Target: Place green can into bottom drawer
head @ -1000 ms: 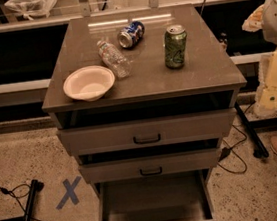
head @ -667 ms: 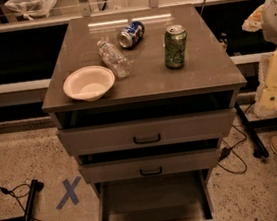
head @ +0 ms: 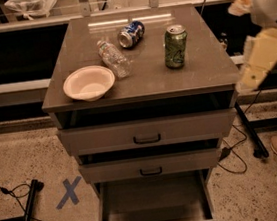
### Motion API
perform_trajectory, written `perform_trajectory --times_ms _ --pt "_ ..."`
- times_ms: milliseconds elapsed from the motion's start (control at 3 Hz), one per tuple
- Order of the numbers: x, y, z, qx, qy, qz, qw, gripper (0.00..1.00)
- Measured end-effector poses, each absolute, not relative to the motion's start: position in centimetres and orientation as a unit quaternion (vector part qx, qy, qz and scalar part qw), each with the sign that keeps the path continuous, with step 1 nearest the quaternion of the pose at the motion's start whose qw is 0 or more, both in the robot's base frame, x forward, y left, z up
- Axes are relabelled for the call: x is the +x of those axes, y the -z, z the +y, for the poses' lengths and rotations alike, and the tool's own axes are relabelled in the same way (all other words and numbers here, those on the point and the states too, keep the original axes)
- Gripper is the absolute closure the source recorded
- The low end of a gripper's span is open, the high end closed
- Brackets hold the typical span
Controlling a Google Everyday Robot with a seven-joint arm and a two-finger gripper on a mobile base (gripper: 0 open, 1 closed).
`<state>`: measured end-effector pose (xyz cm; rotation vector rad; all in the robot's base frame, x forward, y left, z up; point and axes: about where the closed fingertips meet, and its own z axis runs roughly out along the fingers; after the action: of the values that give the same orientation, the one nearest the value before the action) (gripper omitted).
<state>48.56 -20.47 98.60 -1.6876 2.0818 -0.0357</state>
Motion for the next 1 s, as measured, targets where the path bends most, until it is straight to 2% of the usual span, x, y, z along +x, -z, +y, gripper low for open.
perform_trajectory --times_ms 333,667,1000 --pt "54.9 -99.9 -19.9 -0.596 -0.014 0.738 0.315 0.0" --pt "61.2 -99.8 -18.6 -0.55 -0.071 0.73 0.398 0.0" --pt "66.4 -97.8 -16.7 -0.507 -0.116 0.725 0.451 0.0"
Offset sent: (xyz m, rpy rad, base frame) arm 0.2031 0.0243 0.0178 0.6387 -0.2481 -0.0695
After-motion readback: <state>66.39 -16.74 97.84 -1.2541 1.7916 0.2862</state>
